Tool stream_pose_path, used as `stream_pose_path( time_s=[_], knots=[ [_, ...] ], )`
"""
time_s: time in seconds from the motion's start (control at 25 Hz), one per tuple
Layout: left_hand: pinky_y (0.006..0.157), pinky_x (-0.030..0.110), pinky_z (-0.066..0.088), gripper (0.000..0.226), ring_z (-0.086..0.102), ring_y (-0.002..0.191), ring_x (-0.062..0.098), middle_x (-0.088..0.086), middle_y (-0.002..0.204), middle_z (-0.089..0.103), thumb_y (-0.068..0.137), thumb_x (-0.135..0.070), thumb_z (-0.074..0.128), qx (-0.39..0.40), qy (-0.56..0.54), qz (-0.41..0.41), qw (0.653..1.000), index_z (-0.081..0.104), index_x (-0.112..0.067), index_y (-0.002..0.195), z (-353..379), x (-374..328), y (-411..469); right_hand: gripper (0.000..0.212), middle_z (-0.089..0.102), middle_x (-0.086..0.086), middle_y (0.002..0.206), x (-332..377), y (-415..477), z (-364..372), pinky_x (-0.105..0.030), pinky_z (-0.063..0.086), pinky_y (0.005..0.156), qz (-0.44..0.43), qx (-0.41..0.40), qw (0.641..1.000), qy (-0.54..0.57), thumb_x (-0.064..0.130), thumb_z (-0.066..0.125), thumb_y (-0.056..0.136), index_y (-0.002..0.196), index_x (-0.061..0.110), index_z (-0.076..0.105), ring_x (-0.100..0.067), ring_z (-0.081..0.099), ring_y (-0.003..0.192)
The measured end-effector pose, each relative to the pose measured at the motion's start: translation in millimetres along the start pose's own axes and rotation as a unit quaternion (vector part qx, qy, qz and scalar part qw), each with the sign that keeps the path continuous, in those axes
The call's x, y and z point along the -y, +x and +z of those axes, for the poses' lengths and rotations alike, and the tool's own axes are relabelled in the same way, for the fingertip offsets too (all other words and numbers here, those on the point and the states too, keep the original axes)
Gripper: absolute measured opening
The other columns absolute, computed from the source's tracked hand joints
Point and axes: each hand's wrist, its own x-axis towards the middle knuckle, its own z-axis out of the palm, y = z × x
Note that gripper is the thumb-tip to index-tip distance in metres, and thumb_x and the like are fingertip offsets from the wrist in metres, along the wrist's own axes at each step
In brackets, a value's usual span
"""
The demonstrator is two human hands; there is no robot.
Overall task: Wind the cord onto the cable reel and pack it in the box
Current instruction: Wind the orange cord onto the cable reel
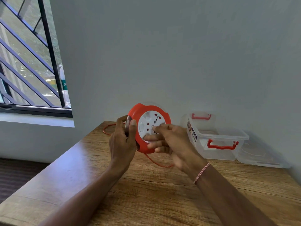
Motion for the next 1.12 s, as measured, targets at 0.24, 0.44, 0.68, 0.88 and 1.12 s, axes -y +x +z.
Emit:
stream_pose_path(
  time_s=[0.24,0.44,0.68,0.88,1.12],
  knots=[
    [0.054,0.039,0.065,0.025,0.074,0.072,0.007,-0.023,0.091,0.071,0.100,-0.065,0.038,0.037,-0.051,-0.031,0.998,0.051,-0.045,0.107,-5,2,6,0.045,0.075,-0.004,0.116,1,8,-29,-0.034,0.062,0.067,-0.456,-0.053,0.607,-0.649,0.045,0.067,0.097,0.137,0.026,0.063,-0.023,0.076,0.087],
    [0.056,0.047,0.064,0.034,0.074,0.069,0.012,-0.008,0.084,0.071,0.100,-0.064,0.037,0.053,-0.032,-0.008,0.998,0.050,-0.037,0.114,-2,4,1,0.067,0.079,-0.006,0.112,-3,10,-28,-0.040,0.064,0.072,-0.436,-0.053,0.575,-0.690,0.062,0.057,0.095,0.154,0.031,0.046,-0.027,0.078,0.085],
    [0.056,0.034,0.063,0.031,0.072,0.074,0.006,-0.008,0.082,0.070,0.100,-0.072,0.032,0.057,-0.011,0.052,0.997,0.047,-0.048,0.115,-1,-2,-7,0.070,0.077,0.001,0.109,-17,8,-14,-0.025,0.060,0.069,-0.362,-0.129,0.708,-0.592,0.072,0.063,0.085,0.138,0.026,0.057,-0.019,0.076,0.081],
    [0.056,0.028,0.062,0.017,0.071,0.075,-0.002,-0.032,0.099,0.066,0.101,-0.069,0.036,0.051,0.009,0.060,0.997,0.043,-0.057,0.110,1,-1,-8,0.049,0.080,-0.011,0.076,-18,5,1,-0.024,0.053,0.040,-0.022,-0.080,0.994,-0.067,0.045,0.074,0.092,0.123,0.013,0.053,-0.021,0.076,0.055],
    [0.054,0.048,0.064,0.010,0.073,0.071,0.005,-0.030,0.091,0.070,0.101,-0.065,0.039,0.040,-0.021,0.006,0.999,0.048,-0.060,0.103,-5,3,2,0.036,0.078,0.000,0.076,-10,9,-18,-0.031,0.062,0.057,-0.252,-0.090,0.868,-0.419,0.044,0.069,0.096,0.120,0.020,0.061,-0.018,0.074,0.059]
  ],
)
